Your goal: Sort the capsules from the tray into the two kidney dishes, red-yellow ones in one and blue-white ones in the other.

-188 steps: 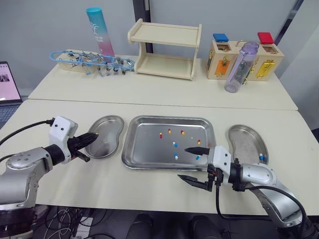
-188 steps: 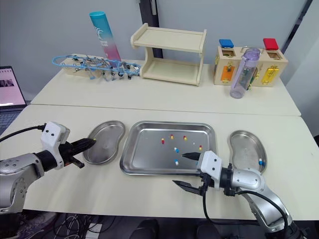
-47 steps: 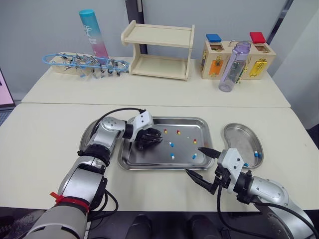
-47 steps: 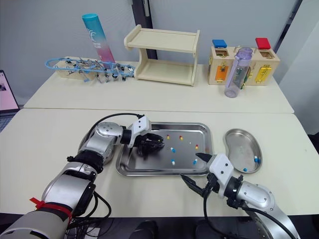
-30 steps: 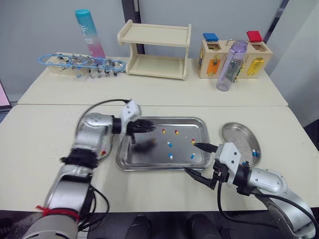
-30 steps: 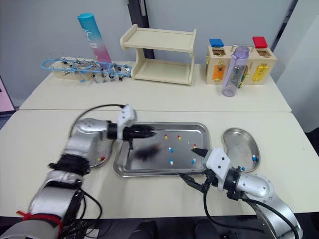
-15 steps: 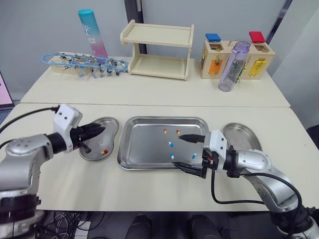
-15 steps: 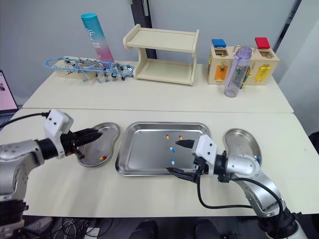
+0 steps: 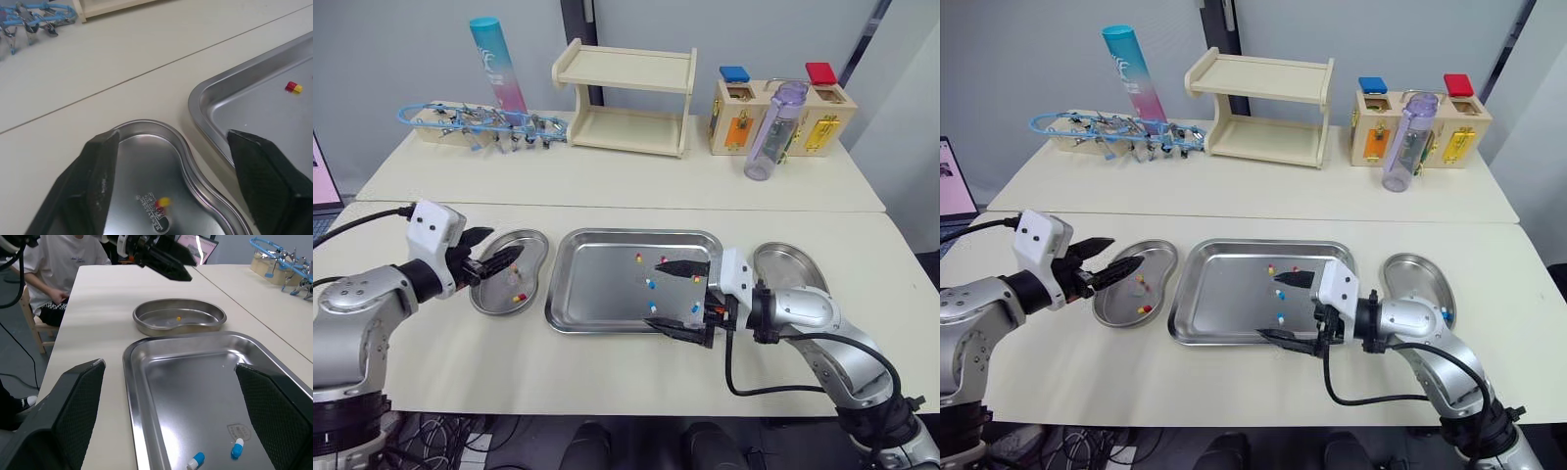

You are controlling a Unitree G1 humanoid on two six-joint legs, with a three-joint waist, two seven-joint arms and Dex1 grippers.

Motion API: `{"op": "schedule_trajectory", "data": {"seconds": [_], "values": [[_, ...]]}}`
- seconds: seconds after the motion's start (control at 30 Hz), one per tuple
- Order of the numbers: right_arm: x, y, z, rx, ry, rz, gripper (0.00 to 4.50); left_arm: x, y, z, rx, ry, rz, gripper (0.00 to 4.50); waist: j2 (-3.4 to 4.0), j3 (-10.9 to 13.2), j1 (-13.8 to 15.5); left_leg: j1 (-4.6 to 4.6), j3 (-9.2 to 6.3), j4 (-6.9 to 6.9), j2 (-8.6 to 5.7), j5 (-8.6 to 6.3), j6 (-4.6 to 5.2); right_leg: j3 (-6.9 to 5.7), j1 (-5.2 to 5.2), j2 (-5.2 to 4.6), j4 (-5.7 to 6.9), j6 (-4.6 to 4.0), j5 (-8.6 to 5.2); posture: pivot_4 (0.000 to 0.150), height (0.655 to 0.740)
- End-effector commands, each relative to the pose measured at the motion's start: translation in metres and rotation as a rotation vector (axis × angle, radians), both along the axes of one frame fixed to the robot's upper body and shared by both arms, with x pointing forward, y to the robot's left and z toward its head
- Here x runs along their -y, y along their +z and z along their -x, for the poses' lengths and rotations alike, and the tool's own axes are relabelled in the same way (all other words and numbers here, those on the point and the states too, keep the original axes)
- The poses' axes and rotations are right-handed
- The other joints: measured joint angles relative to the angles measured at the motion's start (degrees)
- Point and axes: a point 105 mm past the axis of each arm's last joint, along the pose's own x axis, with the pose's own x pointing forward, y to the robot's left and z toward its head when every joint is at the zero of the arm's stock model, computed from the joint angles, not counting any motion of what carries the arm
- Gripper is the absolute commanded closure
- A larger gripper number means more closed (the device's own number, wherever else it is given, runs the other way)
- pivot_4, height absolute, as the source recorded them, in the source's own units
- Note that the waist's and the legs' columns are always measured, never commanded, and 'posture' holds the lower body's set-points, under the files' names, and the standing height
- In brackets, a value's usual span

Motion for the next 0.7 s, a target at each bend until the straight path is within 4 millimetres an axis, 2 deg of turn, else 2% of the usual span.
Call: {"op": "schedule_trajectory", "data": {"seconds": [0.03, 0.27, 0.37, 0.43, 0.5, 0.6, 0.7], "values": [[0.0, 0.006, 0.003, 0.041, 0.02, -0.018, 0.0, -0.003, 0.022, 0.005, 0.072, -0.013, -0.014, 0.02, 0.0, 0.0, 0.0, 0.0, 0.0, 0.0, 0.0, 0.0, 0.0, 0.0, 0.0, 0.0, 0.0, 0.0, 0.0, 0.15, 0.74], [0.002, 0.008, 0.0, 0.084, 0.006, -0.018, 0.0, -0.016, 0.028, 0.018, 0.078, -0.035, -0.005, 0.02, 0.02, 0.0, -0.1, 0.0, 0.02, -0.03, 0.01, 0.0, 0.0, 0.01, -0.02, 0.0, -0.01, 0.0, 0.0, 0.15, 0.74], [0.004, 0.011, -0.001, 0.108, -0.01, -0.022, 0.0, -0.036, 0.028, 0.023, 0.077, 0.01, 0.005, 0.02, 0.04, 0.0, -0.1, 0.0, 0.03, -0.03, 0.01, 0.0, 0.0, 0.02, -0.03, 0.0, -0.02, -0.01, 0.0, 0.15, 0.74], [0.011, 0.014, -0.001, 0.125, -0.033, -0.016, 0.0, -0.053, 0.021, 0.03, 0.05, 0.051, 0.002, 0.02, 0.04, 0.0, -0.2, 0.0, 0.03, -0.04, 0.01, 0.0, 0.0, 0.02, -0.04, 0.0, -0.02, -0.01, 0.0, 0.15, 0.74], [0.031, 0.018, -0.002, 0.108, -0.106, -0.007, 0.0, -0.074, 0.004, 0.044, -0.02, 0.101, -0.005, 0.02, 0.08, 0.1, -0.2, -0.01, 0.05, -0.08, 0.01, 0.0, -0.01, 0.04, -0.04, -0.01, -0.05, -0.01, -0.01, 0.15, 0.74], [0.087, 0.016, 0.001, 0.056, -0.271, 0.083, 0.0, -0.117, -0.009, 0.063, -0.037, 0.261, 0.001, 0.02, 0.17, 0.1, 0.2, -0.04, 0.1, -0.19, -0.01, -0.02, 0.0, 0.06, -0.01, -0.06, -0.3, -0.01, 0.0, 0.15, 0.74], [0.131, 0.012, 0.004, 0.039, -0.381, 0.188, 0.0, -0.139, -0.02, 0.075, -0.053, 0.337, 0.024, 0.02, 0.09, 0.1, 0.9, -0.04, 0.07, -0.21, 0.01, -0.02, 0.0, 0.0, -0.01, -0.04, -0.34, -0.02, 0.0, 0.15, 0.74]]}}
